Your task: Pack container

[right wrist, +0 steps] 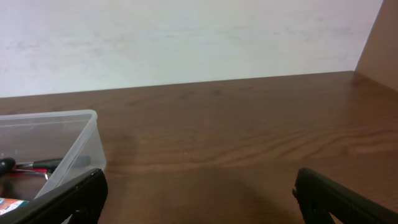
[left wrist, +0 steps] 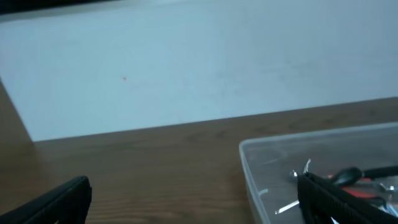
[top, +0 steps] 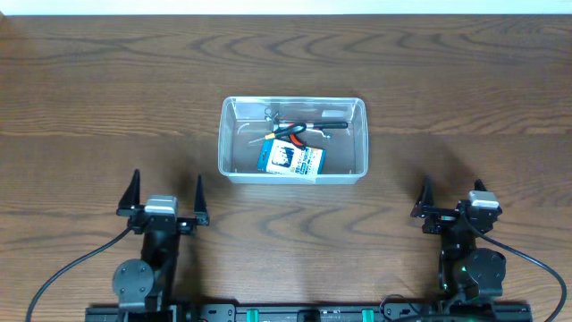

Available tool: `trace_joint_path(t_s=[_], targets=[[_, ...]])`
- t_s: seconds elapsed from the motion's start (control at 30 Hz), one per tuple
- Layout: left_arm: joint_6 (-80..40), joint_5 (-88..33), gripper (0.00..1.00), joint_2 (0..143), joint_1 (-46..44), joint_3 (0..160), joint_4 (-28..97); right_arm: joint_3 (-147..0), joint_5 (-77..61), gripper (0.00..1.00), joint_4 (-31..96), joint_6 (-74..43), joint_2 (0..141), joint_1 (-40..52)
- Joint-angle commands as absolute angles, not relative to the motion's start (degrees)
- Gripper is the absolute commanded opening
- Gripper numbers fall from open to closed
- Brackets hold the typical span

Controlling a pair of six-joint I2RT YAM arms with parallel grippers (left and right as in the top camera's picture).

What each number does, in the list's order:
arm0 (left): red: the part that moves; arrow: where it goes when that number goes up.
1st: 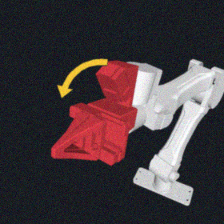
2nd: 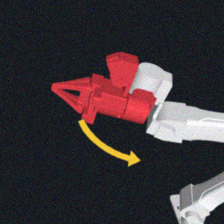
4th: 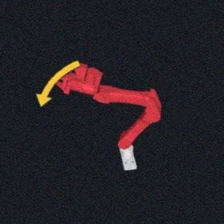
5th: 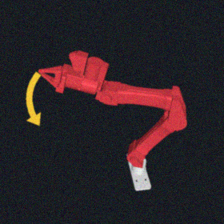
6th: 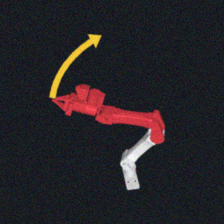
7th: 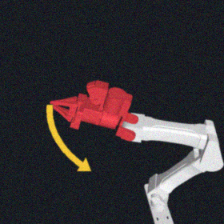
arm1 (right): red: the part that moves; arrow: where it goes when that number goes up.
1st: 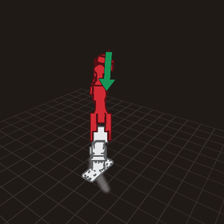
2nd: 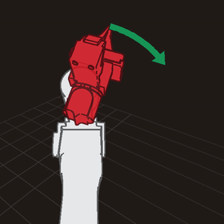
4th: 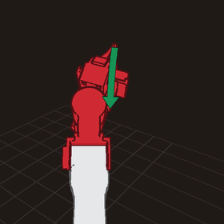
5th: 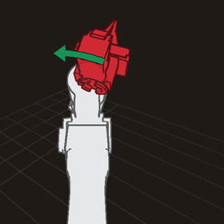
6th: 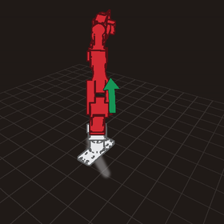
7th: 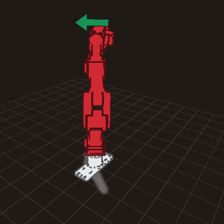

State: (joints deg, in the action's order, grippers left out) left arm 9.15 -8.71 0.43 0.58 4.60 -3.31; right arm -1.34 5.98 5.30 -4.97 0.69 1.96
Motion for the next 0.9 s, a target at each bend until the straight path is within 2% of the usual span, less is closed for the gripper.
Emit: trace_joint_path(t_s=[0.0,0.23,0.87], targets=[[8.4,-10.9,0.98,0.1,0.6,1.6,-4.6,-1.1,5.6,0.99,5.4,-4.2,0.3,2.1],[7.8,-14.0,0.98,0.1,0.5,0.2,3.1,-1.1,5.6,0.99,5.4,-4.2,0.3,2.1],[5.7,-14.0,0.98,2.3,0.6,0.2,2.8,-1.1,5.6,0.99,5.4,-4.2,0.3,2.1]])
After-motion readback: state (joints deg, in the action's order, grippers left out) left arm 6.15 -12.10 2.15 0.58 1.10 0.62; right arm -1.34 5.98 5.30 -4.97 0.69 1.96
